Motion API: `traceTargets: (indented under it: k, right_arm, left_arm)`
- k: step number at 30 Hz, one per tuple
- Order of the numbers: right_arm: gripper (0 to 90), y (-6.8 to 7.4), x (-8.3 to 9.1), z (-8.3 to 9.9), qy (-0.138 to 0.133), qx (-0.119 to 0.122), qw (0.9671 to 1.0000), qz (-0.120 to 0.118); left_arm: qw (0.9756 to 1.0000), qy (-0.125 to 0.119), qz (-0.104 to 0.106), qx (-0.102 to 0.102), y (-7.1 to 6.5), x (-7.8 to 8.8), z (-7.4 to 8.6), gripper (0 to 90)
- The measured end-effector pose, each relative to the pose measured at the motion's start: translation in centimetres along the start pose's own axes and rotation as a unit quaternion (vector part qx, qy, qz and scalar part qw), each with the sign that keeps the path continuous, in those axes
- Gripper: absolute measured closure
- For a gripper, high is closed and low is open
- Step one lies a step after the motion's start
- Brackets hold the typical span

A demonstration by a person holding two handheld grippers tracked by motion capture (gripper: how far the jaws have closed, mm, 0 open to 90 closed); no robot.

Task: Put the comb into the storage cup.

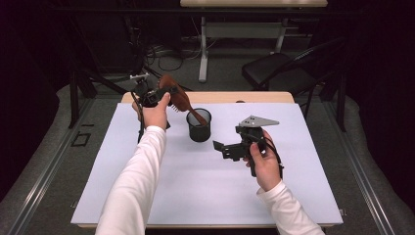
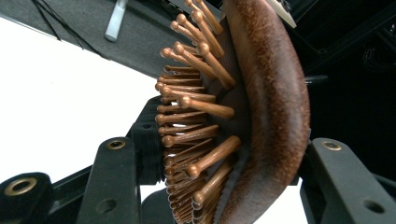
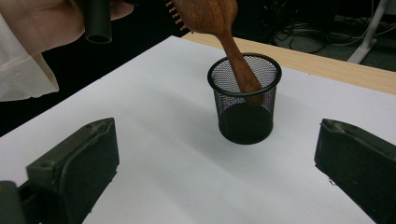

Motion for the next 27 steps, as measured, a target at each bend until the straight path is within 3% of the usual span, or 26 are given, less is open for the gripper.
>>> traceTargets:
  k: [27]
  right_arm:
    - [0.0,-0.1,0.0,0.0,0.000,0.000,1.0000,0.001]
  left_arm:
    - [0.9999,0.010,0.002,0.004,1.0,-1.5,1.3,48.2]
Point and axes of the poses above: each handheld gripper's, and its own axes: x roughly backward along the jaws, z roughly out of its underside, y roughly to its left, the point moved 4 cm from there along -x, roughly forward along the jaws, and after that the axes turned 7 degrees about y, right-handed, at the moved point
